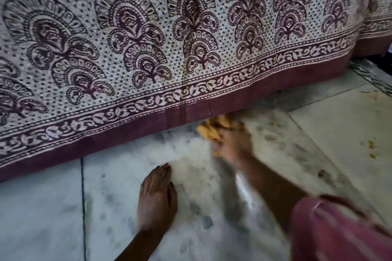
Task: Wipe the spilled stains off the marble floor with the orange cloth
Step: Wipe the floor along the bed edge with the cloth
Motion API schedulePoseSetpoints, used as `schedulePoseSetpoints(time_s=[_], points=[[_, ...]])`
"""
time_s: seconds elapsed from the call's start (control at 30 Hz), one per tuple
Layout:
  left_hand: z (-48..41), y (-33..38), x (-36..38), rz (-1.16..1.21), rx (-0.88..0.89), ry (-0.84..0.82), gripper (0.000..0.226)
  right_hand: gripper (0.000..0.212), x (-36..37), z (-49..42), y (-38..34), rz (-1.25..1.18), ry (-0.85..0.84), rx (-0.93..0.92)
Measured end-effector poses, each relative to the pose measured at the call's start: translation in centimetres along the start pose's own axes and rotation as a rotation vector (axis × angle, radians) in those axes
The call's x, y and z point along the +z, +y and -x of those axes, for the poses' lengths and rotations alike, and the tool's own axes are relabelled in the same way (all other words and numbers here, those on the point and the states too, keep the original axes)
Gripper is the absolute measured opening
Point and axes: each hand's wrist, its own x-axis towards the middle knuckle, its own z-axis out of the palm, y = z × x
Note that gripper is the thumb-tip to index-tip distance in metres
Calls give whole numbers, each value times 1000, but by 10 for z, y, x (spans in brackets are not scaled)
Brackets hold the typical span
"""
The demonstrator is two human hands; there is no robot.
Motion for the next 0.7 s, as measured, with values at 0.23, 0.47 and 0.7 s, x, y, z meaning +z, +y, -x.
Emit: schedulePoseSetpoints(time_s=[0.23,0.47,0.7], points=[[1,-6,-3,78,-73,108,46,59,19,141,-14,-88,90,-339],[-5,0,0,16,-92,57,49,53,3,90,91,-16,126,268],[-5,2,-1,-44,-71,21,51,41,14,33,-16,-24,109,100]])
